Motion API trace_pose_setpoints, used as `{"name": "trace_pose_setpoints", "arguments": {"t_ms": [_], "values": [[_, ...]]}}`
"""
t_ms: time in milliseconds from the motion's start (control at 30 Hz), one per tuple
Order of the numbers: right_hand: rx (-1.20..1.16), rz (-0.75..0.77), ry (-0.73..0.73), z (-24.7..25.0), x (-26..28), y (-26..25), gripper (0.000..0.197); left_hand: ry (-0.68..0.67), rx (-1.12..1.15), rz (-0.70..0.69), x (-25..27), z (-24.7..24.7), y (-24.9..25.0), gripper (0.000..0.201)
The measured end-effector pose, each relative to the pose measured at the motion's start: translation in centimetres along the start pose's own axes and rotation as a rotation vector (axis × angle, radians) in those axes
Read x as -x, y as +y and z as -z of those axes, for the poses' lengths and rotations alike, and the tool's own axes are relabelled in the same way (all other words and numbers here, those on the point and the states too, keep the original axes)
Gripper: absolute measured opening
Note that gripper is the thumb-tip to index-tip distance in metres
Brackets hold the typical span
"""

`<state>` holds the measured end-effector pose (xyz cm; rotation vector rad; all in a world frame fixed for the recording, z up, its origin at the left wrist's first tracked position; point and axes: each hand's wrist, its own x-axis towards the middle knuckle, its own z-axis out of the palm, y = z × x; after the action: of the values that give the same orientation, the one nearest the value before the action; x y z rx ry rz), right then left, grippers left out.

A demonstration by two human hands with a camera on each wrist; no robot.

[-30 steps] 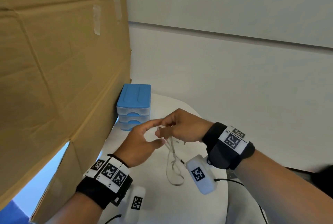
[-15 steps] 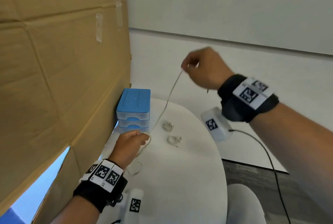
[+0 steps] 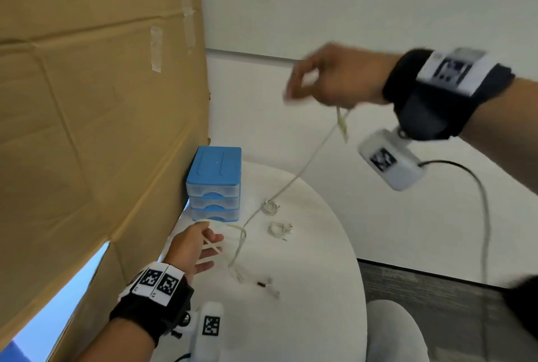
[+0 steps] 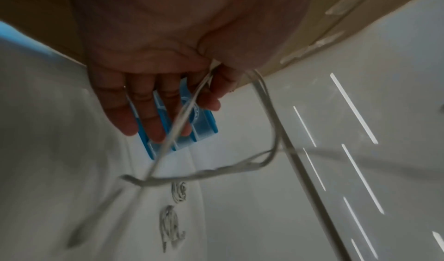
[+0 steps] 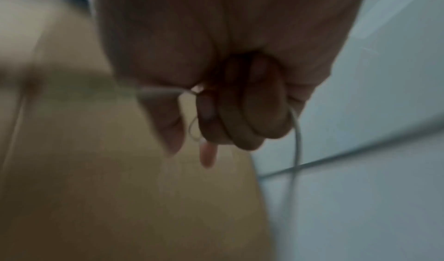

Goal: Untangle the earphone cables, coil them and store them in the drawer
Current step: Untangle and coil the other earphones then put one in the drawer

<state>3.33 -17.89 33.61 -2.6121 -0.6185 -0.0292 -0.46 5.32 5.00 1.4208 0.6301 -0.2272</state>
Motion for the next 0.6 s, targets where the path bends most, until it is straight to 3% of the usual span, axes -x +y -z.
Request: {"name": "trace_pose_setpoints", "arguments": {"t_ms": [67,133,233,333,467,600], "values": [[0.503,-0.025,-0.271,-2.1,1.3,1.6,0.034,0.022,0.064,0.017,-0.1,0.5,0.0,0.034],[0.802,-0.128,-0.460,-3.4,2.5,3.4,0.038,0.045,0.076,0.013,0.0,0.6,0.1,0.032],[0.944,-0.247,-0.391,-1.8,2.3,6.0,0.033,0.084,0.018,-0.006,0.0,0.4,0.1,0.032],[0.645,-0.363,-0.062,3.0,0.8,8.1,0.040,0.086,-0.045,-0.010,0.0,-0.1,-0.3,0.032],[-0.120,-0.520,0.464,8.5,0.0,8.8,0.047,0.070,-0.115,0.033,-0.3,-0.2,-0.8,0.035],[-0.618,-0.423,0.714,11.0,0.7,8.3,0.039,0.075,-0.205,0.082,-0.7,0.2,-1.3,0.033]]}}
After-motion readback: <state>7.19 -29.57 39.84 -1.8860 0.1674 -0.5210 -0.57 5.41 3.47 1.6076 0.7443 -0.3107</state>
